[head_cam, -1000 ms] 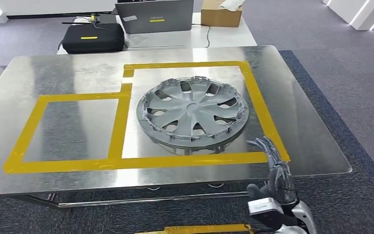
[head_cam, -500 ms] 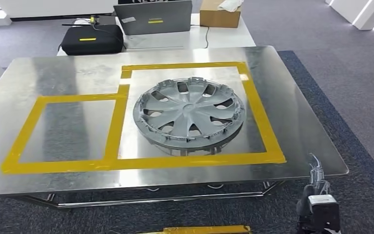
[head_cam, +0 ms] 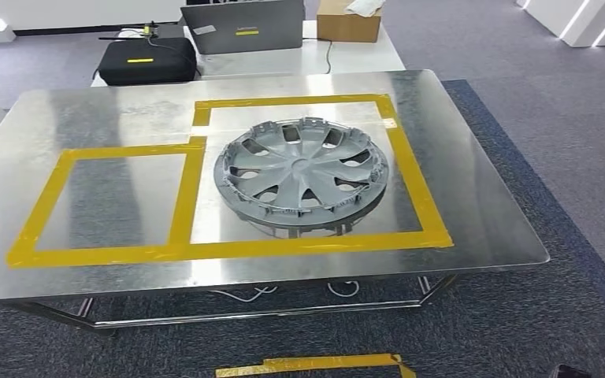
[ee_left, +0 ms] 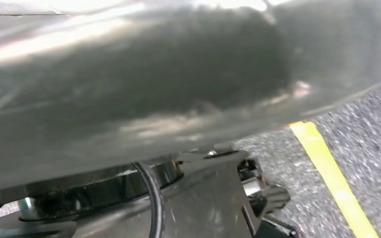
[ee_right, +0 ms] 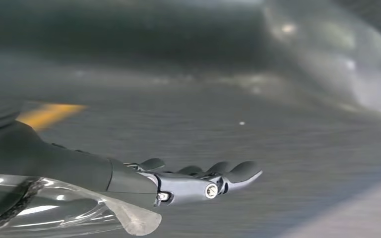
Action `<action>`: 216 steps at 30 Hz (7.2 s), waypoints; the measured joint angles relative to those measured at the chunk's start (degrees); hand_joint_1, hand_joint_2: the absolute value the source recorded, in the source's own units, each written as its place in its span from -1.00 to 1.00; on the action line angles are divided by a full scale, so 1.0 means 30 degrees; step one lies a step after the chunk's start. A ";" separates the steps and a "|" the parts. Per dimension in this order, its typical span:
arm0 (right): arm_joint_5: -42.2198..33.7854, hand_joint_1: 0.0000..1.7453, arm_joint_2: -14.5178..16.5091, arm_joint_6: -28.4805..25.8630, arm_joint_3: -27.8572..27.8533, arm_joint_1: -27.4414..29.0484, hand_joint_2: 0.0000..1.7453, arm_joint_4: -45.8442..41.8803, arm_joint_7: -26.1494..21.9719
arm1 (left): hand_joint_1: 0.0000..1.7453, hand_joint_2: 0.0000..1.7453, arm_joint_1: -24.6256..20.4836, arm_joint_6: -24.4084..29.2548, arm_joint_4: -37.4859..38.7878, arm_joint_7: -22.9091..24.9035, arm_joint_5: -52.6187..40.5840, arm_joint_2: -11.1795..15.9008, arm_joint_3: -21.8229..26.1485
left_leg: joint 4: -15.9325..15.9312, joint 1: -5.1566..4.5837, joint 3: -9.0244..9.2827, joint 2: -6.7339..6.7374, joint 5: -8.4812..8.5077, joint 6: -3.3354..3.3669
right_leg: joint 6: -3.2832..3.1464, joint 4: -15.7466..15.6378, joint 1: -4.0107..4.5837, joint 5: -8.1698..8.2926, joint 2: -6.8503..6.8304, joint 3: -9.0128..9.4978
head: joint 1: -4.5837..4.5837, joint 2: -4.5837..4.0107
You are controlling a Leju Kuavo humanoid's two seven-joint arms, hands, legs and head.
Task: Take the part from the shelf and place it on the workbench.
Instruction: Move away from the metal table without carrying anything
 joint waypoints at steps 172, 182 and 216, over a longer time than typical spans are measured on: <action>0.7803 -1.00 0.1319 0.3178 -0.2133 -0.0767 -1.00 0.4985 0.0537 | -1.00 -1.00 -0.0840 -0.5243 -0.2594 -0.2938 0.1523 -0.0698 0.5954 | 0.0795 0.0144 -0.1585 0.2530 0.0838 -0.0399 | -0.0766 -0.0576 0.0459 -0.1226 -0.1101 0.1763 | 0.0925 -0.0005; 0.8242 -1.00 0.1337 0.3169 -0.2133 -0.0830 -1.00 0.4989 0.0627 | -1.00 -1.00 -0.0752 -0.5358 -0.2646 -0.2830 0.1688 -0.0676 0.6133 | 0.1138 0.0244 -0.1874 -0.0412 0.1404 -0.0050 | -0.0975 -0.0484 0.0555 -0.1069 0.1381 0.1701 | 0.0854 -0.0004; 0.8774 -1.00 0.1532 0.3020 -0.2133 -0.0749 -1.00 0.4998 0.0876 | -1.00 -1.00 -0.0685 -0.5301 -0.3428 -0.2515 0.1523 -0.0862 0.6182 | 0.0543 0.0298 -0.2149 -0.0513 0.1611 -0.0147 | -0.0413 -0.0187 0.0217 -0.1596 0.1982 0.1519 | 0.0683 -0.0005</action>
